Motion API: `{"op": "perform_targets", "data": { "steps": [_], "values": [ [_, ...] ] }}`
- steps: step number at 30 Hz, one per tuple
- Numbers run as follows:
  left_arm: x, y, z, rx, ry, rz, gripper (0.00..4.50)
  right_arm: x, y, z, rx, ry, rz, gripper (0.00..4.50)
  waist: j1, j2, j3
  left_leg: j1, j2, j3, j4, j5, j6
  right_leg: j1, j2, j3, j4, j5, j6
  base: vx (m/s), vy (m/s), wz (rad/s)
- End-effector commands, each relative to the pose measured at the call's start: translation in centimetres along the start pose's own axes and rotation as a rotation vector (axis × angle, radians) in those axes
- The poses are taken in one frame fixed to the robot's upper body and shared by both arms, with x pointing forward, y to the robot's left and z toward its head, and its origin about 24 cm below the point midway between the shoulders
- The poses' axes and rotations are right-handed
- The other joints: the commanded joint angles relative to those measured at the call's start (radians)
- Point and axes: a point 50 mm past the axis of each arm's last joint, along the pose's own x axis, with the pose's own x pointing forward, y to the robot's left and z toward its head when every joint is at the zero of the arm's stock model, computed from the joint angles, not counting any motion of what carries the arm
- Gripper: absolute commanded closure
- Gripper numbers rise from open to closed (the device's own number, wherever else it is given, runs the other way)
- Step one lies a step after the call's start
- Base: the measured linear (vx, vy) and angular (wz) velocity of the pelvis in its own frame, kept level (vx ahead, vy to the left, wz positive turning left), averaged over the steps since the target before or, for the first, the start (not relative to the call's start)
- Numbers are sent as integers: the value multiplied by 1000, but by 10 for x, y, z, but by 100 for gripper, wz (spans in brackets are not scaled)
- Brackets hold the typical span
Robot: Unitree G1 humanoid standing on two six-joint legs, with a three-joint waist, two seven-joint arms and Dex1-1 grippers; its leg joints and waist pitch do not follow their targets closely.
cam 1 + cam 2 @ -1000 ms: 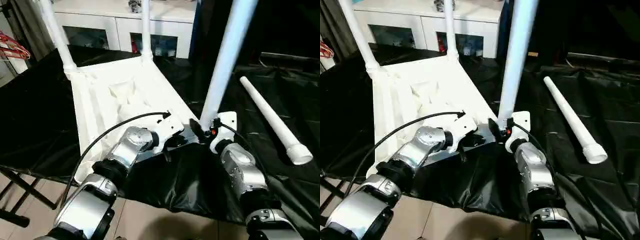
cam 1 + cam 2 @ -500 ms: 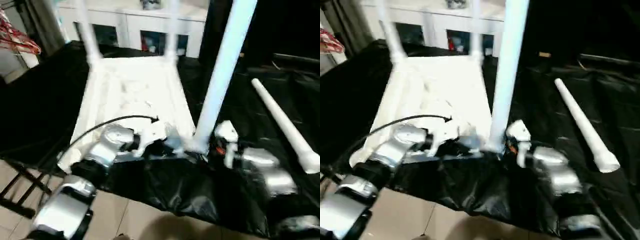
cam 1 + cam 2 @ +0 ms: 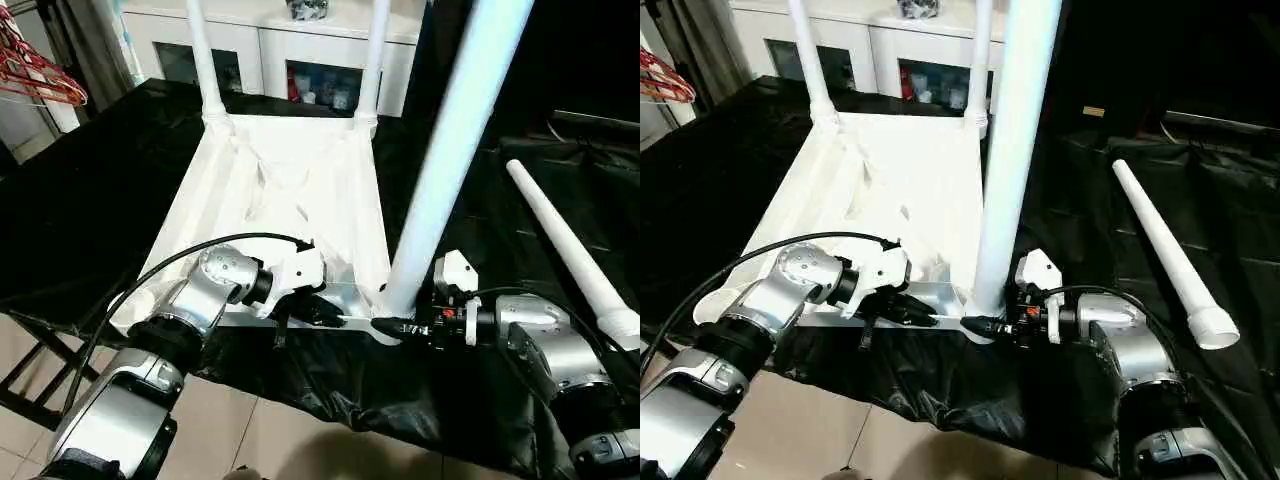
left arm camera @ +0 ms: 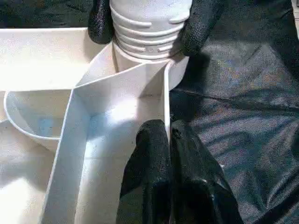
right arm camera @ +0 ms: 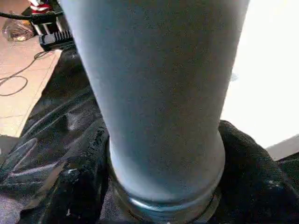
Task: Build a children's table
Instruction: Rotate leg to tighten
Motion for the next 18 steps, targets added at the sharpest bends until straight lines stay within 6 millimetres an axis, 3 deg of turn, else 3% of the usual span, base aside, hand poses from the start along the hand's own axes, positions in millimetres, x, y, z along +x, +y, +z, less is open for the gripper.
{"op": "perform_targets", "data": {
  "steps": [1,5,6,7,8,9,12,13,16,18],
  "values": [
    [6,3,6,15,-18,42,450,11,10,-6,21,-6,44,163,1,-11,-66,-1,28,1,-69,-171,80,57,-51,48,-53,-233,-227,0,0,0],
    [12,10,11,-2,-47,139,450,16,8,-11,54,-46,-56,171,2,-9,-62,4,27,3,-72,-213,62,52,-50,49,-63,-293,-211,0,0,0],
    [17,14,14,-17,-53,195,450,20,3,-13,69,-58,-159,171,1,3,-62,6,26,0,-74,-230,52,52,-52,48,-66,-324,-202,0,0,0],
    [18,14,14,-18,-53,201,450,20,3,-14,71,-59,-170,172,-4,-2,-61,4,25,1,-75,-235,46,50,-51,49,-70,-336,-195,0,0,0],
    [27,20,21,-37,-66,286,450,27,-5,-19,99,-71,-346,173,-10,2,-57,4,23,-2,-78,-264,27,48,-51,46,-77,-391,-174,0,0,0],
    [29,22,23,-42,-71,309,450,28,-7,-20,108,-72,-399,173,-15,-1,-57,10,19,-7,-80,-293,10,48,-52,41,-84,-459,-150,-50,3,-3],
    [43,23,31,-55,-84,346,450,36,-11,-25,160,-73,-544,173,-32,-4,-54,2,15,-9,-80,-298,17,48,-50,39,-96,-519,-112,-17,1,-1],
    [49,23,34,-62,-84,362,450,40,-13,-27,191,-74,-611,173,-33,5,-55,3,13,-10,-79,-303,20,48,-50,37,-98,-527,-109,0,0,0],
    [62,21,40,-83,-82,390,450,50,-17,-28,268,-94,-745,173,-40,-4,-57,4,11,-7,-78,-297,30,43,-48,38,-101,-524,-106,0,0,0],
    [66,21,41,-86,-80,400,450,55,-17,-27,293,-116,-769,173,-46,0,-57,3,12,-10,-78,-298,31,43,-47,36,-102,-519,-107,0,0,0]
  ]
}}
